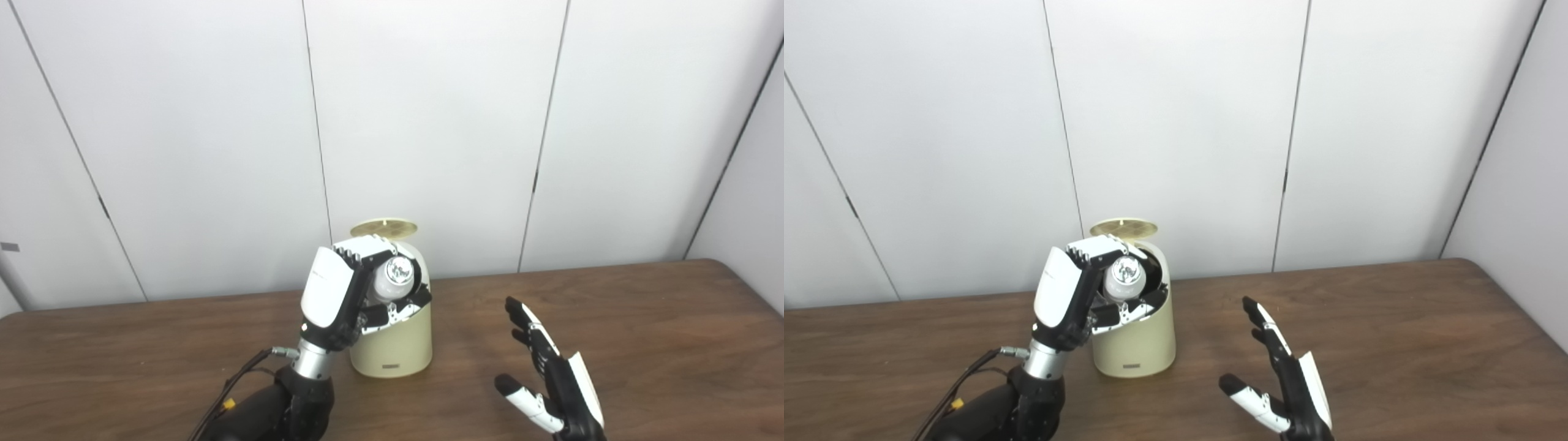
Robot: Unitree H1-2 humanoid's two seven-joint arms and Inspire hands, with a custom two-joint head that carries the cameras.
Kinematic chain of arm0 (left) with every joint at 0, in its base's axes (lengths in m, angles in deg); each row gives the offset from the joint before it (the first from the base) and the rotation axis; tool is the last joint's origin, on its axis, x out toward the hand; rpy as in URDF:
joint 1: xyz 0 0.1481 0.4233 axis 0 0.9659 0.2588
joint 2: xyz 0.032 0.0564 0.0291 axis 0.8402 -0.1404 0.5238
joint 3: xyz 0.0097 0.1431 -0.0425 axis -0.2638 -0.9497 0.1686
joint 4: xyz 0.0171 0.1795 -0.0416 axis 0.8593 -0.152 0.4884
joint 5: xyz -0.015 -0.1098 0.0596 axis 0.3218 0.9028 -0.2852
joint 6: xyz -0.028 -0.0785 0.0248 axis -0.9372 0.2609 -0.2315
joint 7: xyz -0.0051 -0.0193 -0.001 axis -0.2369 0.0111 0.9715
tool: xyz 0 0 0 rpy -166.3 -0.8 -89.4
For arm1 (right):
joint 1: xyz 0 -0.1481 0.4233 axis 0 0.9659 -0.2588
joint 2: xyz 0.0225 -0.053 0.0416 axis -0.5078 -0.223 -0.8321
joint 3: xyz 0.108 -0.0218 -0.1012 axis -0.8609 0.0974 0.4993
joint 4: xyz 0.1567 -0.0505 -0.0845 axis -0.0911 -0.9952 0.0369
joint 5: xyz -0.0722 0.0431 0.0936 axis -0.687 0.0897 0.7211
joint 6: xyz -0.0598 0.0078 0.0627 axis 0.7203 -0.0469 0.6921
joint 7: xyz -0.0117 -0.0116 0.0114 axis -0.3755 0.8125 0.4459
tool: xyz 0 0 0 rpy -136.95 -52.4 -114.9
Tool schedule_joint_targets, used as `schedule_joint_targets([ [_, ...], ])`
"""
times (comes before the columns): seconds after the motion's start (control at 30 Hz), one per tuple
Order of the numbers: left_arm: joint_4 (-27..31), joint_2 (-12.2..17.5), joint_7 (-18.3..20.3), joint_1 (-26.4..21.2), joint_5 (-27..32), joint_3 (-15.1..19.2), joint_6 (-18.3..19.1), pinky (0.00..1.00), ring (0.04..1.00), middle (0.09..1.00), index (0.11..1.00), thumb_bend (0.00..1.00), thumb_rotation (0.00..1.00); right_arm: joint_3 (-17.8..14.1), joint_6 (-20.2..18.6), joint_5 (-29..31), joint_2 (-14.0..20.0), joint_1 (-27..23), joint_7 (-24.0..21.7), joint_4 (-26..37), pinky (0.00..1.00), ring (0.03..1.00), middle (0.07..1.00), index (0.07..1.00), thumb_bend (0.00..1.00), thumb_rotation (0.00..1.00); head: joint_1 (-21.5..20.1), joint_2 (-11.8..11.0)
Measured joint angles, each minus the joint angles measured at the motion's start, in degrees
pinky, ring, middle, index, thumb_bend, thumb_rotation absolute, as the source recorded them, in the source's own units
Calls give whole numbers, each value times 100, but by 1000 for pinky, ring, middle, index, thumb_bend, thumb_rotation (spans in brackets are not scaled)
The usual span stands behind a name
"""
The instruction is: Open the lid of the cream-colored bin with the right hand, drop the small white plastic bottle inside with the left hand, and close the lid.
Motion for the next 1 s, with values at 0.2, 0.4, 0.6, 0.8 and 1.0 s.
schedule_joint_targets([
  [0.2, -31, -9, 656, 96, 348, 110, 3, 637, 741, 762, 753, 958, 177, -2, -69, 6, 26, -4, -6, 2, 894, 932, 926, 916, 938, 808, 53, -35],
  [0.4, -29, 26, 1197, 215, 512, 300, 5, 754, 831, 853, 856, 1000, 310, 5, -78, 22, 30, -7, -18, 1, 875, 927, 925, 917, 939, 810, 71, -53],
  [0.6, -18, 45, 1366, 215, 499, 516, 5, 756, 834, 855, 858, 1000, 314, 7, -81, 13, 29, -7, -19, 1, 885, 933, 929, 918, 938, 808, 88, -53],
  [0.8, -16, 42, 1381, 216, 455, 553, 5, 740, 820, 837, 841, 1000, 300, 5, -79, 16, 31, -10, -19, -10, 897, 932, 926, 918, 949, 813, 97, -53],
  [1.0, 250, 52, 1313, 334, 414, 719, 7, 665, 775, 798, 806, 990, 370, 3, -67, 30, 34, -50, -18, -111, 897, 932, 924, 918, 961, 817, 176, -53],
])
